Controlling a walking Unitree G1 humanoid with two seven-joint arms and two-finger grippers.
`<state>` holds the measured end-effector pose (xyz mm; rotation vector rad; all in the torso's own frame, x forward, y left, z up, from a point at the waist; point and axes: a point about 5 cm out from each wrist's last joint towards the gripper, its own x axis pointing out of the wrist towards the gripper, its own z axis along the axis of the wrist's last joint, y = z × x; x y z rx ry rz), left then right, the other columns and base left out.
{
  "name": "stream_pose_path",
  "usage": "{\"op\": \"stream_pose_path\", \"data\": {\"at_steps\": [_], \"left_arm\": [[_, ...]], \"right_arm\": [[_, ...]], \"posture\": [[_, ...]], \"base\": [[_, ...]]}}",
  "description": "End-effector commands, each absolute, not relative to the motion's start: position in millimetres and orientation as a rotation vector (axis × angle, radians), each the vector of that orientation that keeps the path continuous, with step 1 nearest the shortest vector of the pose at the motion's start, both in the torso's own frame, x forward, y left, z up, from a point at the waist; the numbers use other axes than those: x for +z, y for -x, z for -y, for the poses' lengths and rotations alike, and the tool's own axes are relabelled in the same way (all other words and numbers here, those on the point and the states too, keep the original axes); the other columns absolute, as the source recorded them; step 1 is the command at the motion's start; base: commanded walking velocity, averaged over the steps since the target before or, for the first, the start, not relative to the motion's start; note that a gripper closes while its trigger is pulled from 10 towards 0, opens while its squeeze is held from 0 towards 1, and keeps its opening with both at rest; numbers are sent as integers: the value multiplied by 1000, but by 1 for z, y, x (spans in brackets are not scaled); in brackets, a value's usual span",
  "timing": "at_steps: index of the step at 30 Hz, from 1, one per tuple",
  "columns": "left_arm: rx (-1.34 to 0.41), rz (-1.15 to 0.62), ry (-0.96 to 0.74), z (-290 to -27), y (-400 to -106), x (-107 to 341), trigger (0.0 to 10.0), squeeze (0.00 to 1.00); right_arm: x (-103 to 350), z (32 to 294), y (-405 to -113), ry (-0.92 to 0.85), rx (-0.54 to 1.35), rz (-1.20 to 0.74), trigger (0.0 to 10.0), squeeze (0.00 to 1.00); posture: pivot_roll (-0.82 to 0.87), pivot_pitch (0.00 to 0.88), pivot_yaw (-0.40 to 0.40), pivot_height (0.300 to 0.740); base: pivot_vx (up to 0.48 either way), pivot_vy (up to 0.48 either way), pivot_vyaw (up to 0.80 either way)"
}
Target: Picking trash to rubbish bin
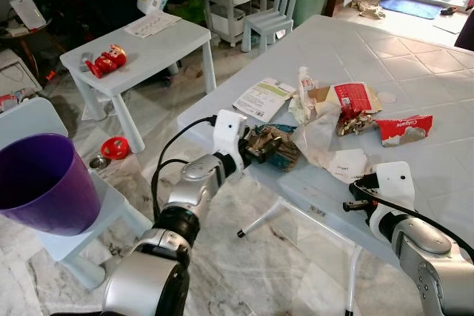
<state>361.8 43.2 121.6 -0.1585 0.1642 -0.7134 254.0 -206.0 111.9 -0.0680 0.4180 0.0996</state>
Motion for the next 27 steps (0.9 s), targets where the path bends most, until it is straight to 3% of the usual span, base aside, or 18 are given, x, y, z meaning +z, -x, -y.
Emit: {"op": "stream_pose_path", "data": {"at_steps": [1,2,3,4,14,27], "left_arm": [[-718,-168,146,-43,-362,121,10000,0],[-736,-176,130,-40,-361,119,6000,0],[-742,-180,121,-39,-360,118,6000,0],[-751,-190,101,-38,-359,115,0,0],[-773,-263,-132,-55,-351,89,0,0],[-703,-248,-119,-69,-356,91,0,0]], "right_arm": [[115,204,-253,73,104,-416,0,0],[116,202,-254,74,110,-415,0,0],[116,202,-254,74,113,-415,0,0],[116,201,-254,75,114,-414,0,0],[116,195,-263,68,131,-405,0,0],[115,191,-270,60,136,-389,0,0]], "posture": [[-223,85,31,740],[-221,82,31,740],[-221,82,31,740],[-218,82,32,740],[-187,65,36,740],[-180,45,42,740]], "base": [[0,0,0],[0,0,0],[0,0,0],[0,0,0],[0,0,0],[0,0,0]]}}
